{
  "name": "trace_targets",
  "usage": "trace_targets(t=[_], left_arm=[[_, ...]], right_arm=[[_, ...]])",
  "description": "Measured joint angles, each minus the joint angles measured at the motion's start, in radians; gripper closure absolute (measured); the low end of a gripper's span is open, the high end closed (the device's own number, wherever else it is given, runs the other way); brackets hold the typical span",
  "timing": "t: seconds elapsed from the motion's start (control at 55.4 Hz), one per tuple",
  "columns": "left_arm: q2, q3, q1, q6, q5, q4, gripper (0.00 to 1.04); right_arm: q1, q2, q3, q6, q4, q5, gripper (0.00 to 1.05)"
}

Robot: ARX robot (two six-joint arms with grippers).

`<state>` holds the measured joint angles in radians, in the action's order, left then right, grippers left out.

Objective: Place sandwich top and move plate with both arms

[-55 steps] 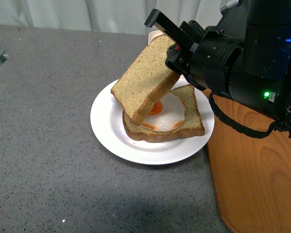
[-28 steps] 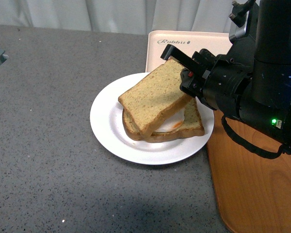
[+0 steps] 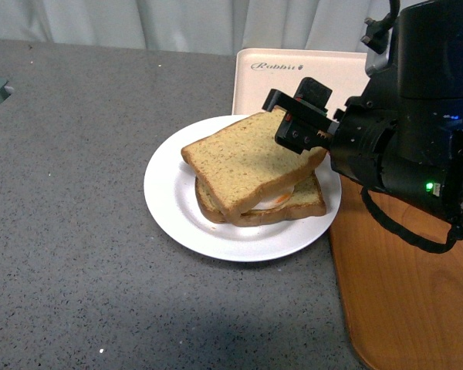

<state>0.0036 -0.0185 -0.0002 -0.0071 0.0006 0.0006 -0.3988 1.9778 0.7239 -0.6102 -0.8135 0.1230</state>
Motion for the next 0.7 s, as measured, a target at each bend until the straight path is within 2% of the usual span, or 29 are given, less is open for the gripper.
trace_targets(t=[0.144,0.199,0.235,0.307,0.343,0.415,0.487,0.56,0.704], left_arm=[[0.000,0.000,0.000,0.000,0.000,0.000,0.06],[0.000,0.000,0.000,0.000,0.000,0.000,0.06],[0.000,0.000,0.000,0.000,0.000,0.000,0.06],[0.000,0.000,0.000,0.000,0.000,0.000,0.06],[0.000,0.000,0.000,0.000,0.000,0.000,0.06],[0.000,0.000,0.000,0.000,0.000,0.000,0.06],[0.000,0.000,0.000,0.000,0.000,0.000,0.06],[0.000,0.000,0.000,0.000,0.000,0.000,0.06],[0.000,0.000,0.000,0.000,0.000,0.000,0.06]], right_arm=[[0.085,-0.048,-0.014,0.027,0.014,-0.001,0.08],[0.112,-0.067,-0.024,0.034,0.019,-0.013,0.07],[0.132,-0.072,-0.039,0.056,-0.007,-0.004,0.10],[0.176,-0.069,-0.116,0.192,-0.245,0.049,0.20],[0.213,-0.084,-0.183,0.297,-0.383,0.027,0.27],[0.283,-0.153,-0.283,0.441,-0.499,-0.042,0.38],[0.356,-0.267,-0.369,0.515,-0.510,-0.108,0.49],[0.394,-0.377,-0.443,0.548,-0.485,-0.101,0.59],[0.401,-0.700,-0.599,0.588,-0.242,-0.121,0.82]])
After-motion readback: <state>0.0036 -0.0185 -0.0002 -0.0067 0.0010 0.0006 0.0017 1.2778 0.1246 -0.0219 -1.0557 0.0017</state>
